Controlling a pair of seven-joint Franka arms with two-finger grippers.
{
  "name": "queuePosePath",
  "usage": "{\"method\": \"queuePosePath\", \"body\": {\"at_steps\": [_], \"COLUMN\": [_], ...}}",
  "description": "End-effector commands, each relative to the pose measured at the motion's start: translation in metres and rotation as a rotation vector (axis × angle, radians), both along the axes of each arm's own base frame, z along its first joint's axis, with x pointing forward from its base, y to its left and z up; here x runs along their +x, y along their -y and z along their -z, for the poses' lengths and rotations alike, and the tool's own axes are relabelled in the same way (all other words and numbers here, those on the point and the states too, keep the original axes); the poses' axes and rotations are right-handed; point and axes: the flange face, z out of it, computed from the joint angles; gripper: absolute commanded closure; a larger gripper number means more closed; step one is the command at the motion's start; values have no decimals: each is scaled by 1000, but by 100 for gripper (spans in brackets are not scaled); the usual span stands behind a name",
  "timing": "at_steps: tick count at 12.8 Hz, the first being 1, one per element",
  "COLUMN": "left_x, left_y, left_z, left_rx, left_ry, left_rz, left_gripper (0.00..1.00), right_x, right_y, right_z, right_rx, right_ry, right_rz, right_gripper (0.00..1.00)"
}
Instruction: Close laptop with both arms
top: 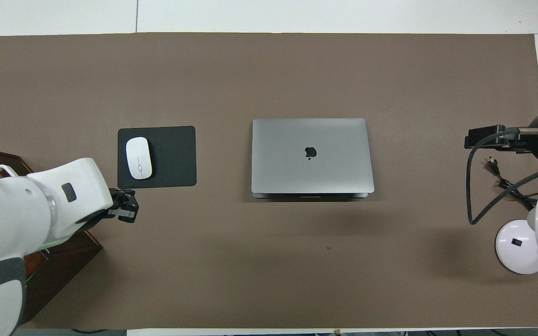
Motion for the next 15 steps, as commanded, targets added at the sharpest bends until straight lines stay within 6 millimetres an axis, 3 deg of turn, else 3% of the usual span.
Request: {"method": "queuePosePath", "body": {"at_steps": [1,3,4,5,9,12,15], "left_x": [13,20,23,24,31,37,53], "left_y": [-29,-55,-64,-72,-104,-110,-119], "left_z": [-21,-24,-24,-24,-28,-39,-52], "left_rx": [52,55,55,56,51,39,33], "left_ry": [12,16,14,14,35,62,48], "left_rz": [-50,-107,-127,-146,-206,-249,-301], "left_gripper": [93,70,45,0,0,0,0], "right_x": [-8,-2,2,5,6,8,10], "right_y": [5,5,6,6,12,14,9], "right_z": [-2,-11,-19,-27,-40,-42,-62], "right_rx": [-15,-25,-29,-30,-70,-108,-109], "right_ry": [0,8,-10,-21,-6,10,11], "right_rz": [-11,-18,-18,-18,-21,-65,-73], "right_gripper": [0,0,0,0,0,0,0]}}
